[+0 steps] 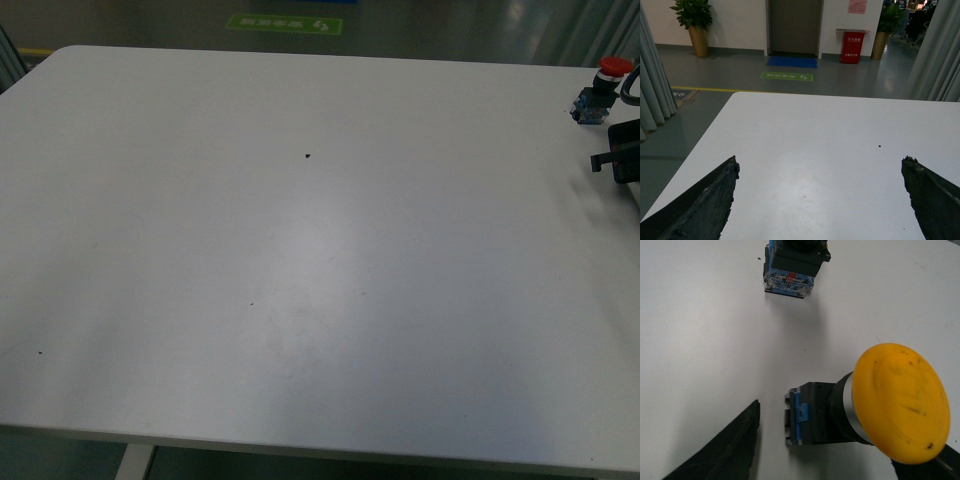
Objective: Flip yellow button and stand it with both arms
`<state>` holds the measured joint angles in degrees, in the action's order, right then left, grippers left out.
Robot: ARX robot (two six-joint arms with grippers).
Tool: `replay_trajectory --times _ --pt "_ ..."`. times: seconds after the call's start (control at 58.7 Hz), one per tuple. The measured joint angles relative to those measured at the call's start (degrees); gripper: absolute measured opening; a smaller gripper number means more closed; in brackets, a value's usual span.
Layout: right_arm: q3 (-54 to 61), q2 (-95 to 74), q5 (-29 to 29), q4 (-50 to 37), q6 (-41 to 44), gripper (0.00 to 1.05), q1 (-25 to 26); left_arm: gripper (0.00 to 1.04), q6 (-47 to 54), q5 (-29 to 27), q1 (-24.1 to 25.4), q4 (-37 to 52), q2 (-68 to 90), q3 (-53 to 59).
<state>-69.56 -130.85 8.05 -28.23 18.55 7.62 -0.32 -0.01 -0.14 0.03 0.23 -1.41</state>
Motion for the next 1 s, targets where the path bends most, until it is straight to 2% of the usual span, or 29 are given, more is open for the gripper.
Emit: replay_trajectory --times 0.17,0.46,0.596,0.766,0.92,1.005 --pt "0.1 0.1 -0.6 0.3 -1.0 0.99 -0.1 0.98 0.0 0.0 0.0 0.0 0.0 0.0" --pt "0.5 2.7 -1.3 1.0 -1.9 0.97 -0.3 0.98 0.0 0.0 0.0 0.0 0.0 0.0" --pt "1.6 7.0 -3.5 2.0 -4.1 0.97 -0.4 0.98 0.0 0.0 0.0 0.0 0.0 0.0" --pt "5.1 15.0 -7.9 2.1 -10.9 0.97 0.0 0.98 0.0 0.0 0.0 0.0 0.0 0.0" --pt "13.8 26.7 -12.2 0.5 -18.3 0.97 1.1 0.98 0.0 0.0 0.0 0.0 0.0 0.0" --pt "16.5 30.6 -12.7 0.4 -20.4 0.97 1.3 0.98 0.0 0.0 0.0 0.0 0.0 0.0"
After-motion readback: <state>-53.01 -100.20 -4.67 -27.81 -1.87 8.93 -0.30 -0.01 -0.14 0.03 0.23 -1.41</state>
